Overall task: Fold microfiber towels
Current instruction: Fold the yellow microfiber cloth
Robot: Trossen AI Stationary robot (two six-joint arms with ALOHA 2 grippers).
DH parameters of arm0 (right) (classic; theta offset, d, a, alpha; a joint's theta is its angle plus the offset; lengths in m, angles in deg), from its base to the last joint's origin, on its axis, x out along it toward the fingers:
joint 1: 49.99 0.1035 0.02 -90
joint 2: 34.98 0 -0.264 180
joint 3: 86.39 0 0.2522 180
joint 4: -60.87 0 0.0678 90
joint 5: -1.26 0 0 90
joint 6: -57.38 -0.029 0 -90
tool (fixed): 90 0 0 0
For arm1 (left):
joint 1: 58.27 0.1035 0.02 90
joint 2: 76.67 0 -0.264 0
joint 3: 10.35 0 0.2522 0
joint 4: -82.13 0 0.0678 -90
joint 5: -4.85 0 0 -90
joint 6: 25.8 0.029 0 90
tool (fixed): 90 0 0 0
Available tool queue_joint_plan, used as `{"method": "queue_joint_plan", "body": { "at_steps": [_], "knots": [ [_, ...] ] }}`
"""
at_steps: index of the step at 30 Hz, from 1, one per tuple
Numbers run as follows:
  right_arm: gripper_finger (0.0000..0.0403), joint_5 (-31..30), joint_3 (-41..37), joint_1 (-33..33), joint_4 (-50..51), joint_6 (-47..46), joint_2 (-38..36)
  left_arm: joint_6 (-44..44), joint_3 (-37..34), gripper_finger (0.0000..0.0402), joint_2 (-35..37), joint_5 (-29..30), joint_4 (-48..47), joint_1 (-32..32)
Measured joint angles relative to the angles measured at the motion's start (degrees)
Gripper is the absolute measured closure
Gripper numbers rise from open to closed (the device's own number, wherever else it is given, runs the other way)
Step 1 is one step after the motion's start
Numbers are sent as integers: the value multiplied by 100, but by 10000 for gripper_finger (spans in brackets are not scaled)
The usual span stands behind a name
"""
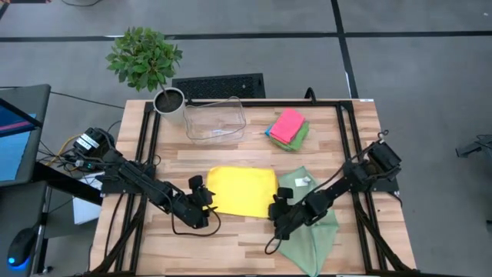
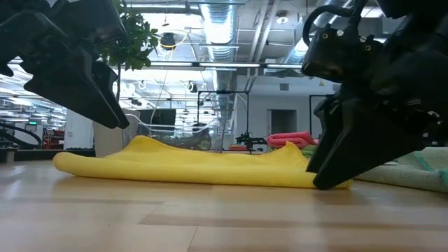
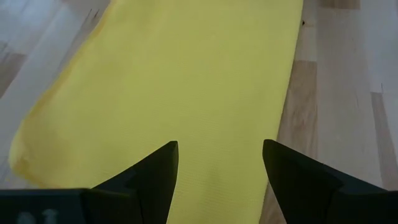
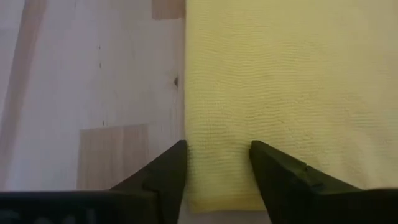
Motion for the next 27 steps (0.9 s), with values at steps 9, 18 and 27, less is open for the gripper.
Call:
{"method": "queue_joint_plan", "body": {
  "at_steps": [9, 18, 27],
  "knots": [
    [368, -96, 51, -3, 299, -45, -65, -2, 0, 174, -1, 2, 8, 0],
    [361, -15, 1381, -172, 1655, 764, -23, -4, 0, 174, -2, 12, 9, 0],
    [376, 112, 2225, -664, 1610, 1835, 20, -2, 0, 174, -2, 119, 15, 0]
  ]
}}
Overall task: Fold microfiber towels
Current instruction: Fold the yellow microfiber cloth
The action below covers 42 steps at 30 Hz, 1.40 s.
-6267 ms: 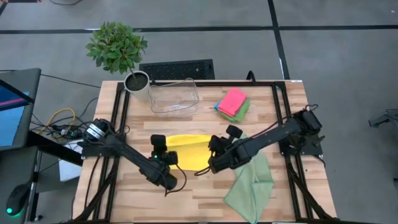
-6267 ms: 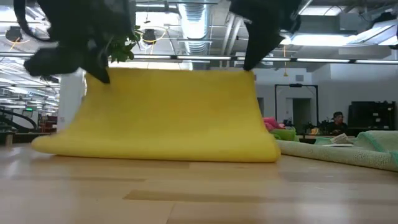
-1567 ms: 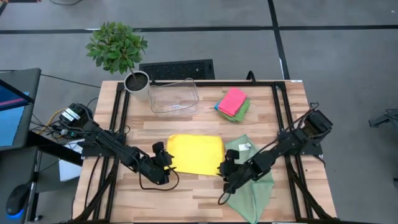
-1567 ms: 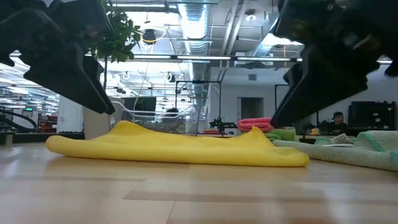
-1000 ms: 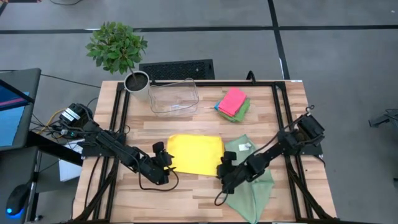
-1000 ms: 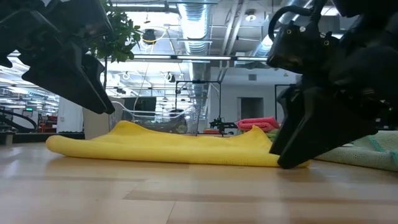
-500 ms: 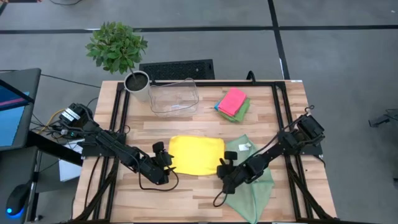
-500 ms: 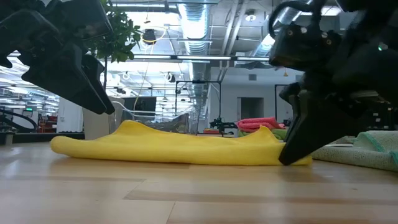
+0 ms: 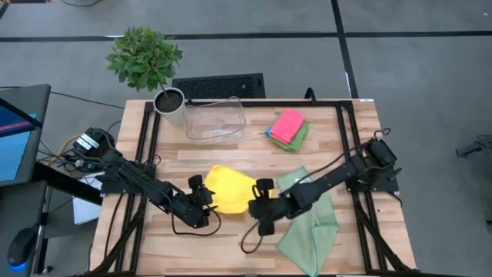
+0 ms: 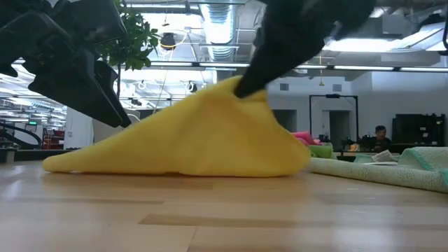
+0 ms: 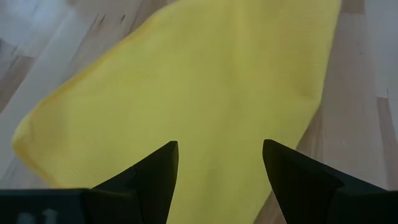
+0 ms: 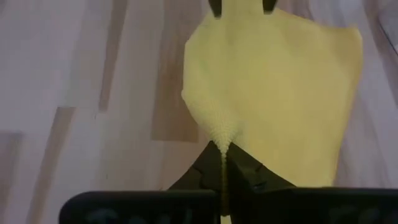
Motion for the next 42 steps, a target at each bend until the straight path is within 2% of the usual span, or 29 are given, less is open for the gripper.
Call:
{"method": "queue_joint_plan", "body": {
  "at_steps": [8, 15, 22, 31, 36, 40, 42],
  "knots": [
    [372, 438, 28, -319, -364, 104, 4, -56, 7, 174, -50, 110, -2, 0],
    [372, 584, 30, -222, -179, -227, 4, -371, 7, 174, -618, 408, 61, 0],
    [356, 605, -151, 292, -220, -945, 4, -345, 5, 174, -1159, 162, 478, 0],
    [310, 572, -376, 931, -514, -1806, 4, -218, 15, 174, -1244, 180, 525, 2],
    [276, 342, -376, 1177, -589, -2012, 4, -175, 51, 174, -1203, -6, 460, 23],
    [265, -1076, -376, 1279, -1307, -1769, 15, -146, 351, 174, -968, -250, -251, -21],
    [267, -1368, -344, 1212, -2046, -1287, 258, -127, 536, 174, -770, -119, -408, -46]
  ]
}}
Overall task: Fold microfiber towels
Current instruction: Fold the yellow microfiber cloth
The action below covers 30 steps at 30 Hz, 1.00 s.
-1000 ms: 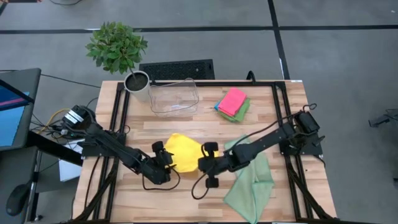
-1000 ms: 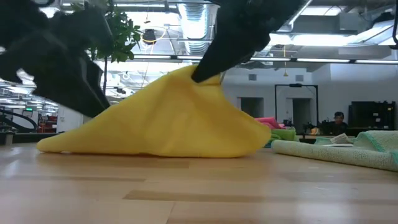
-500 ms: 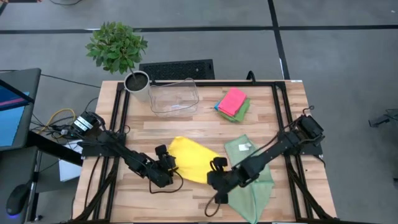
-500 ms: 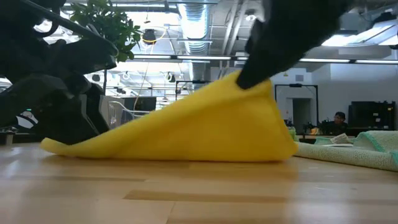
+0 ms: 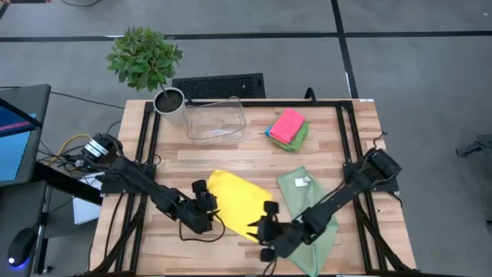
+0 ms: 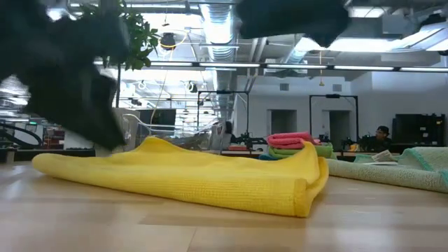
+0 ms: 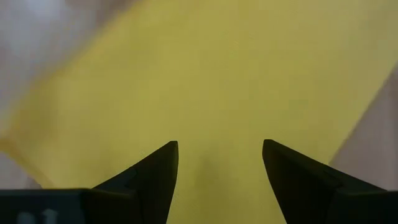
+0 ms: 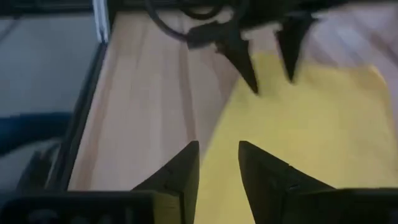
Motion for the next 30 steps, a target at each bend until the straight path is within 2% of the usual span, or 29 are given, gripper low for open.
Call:
{"method": "queue_joint_plan", "body": {
  "at_steps": [2, 5, 9, 14, 22, 25, 28, 30],
  "knots": [
    [273, -71, -37, -38, -456, 412, 303, 77, 88, 174, 148, 261, -54, -23],
    [287, -18, -19, -70, -1456, 556, 974, 138, 91, 174, 223, 517, -37, -90],
    [307, 81, 0, -40, -1835, 372, 1718, 3, 9, 174, 206, 573, 16, -92],
    [329, 94, 27, 24, -2075, -152, 2044, -252, -209, 174, 85, 666, 195, -95],
    [342, 65, 27, 199, -1841, -336, 2046, -686, -777, 174, -116, 879, 516, -86],
    [342, -24, -8, 255, -1733, -115, 1870, -822, -931, 174, -103, 949, 662, -75],
    [342, -471, -41, 341, -1473, 530, 1466, -901, -1059, 174, -106, 923, 858, -75],
    [343, -1064, 1, 391, -1228, 787, 1089, -937, -1107, 174, -107, 926, 927, -75]
  ]
}}
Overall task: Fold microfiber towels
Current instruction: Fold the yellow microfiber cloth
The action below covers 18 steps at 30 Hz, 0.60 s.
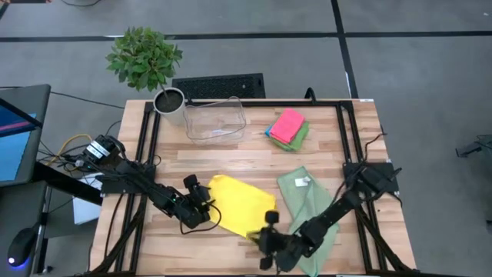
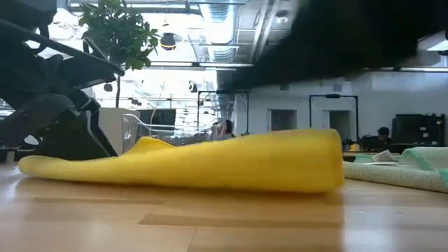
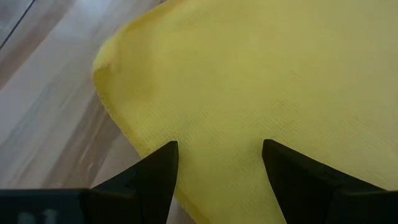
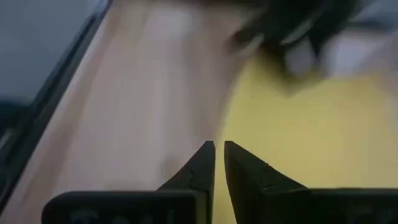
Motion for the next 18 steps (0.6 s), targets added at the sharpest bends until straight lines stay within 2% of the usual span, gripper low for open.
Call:
{"method": "queue_joint_plan", "body": {
  "at_steps": [2, 5, 9, 15, 18],
  "knots": [
    [343, -748, -56, 9, 518, -90, -233, 6, 0, 174, 0, -2, 47, 0],
    [343, -1339, -442, -51, 975, -574, -417, 44, 0, 174, 0, -1, 238, 7],
    [344, -1492, -1186, -196, 824, -1832, -672, 116, 0, 174, 0, 1, 286, 25],
    [367, -1287, -2062, -287, 557, -3910, -323, 162, 2, 174, 0, -1, 295, 70],
    [385, -1545, -2214, -169, 558, -4637, -156, 162, 2, 174, 0, -2, 297, 68]
  ]
}}
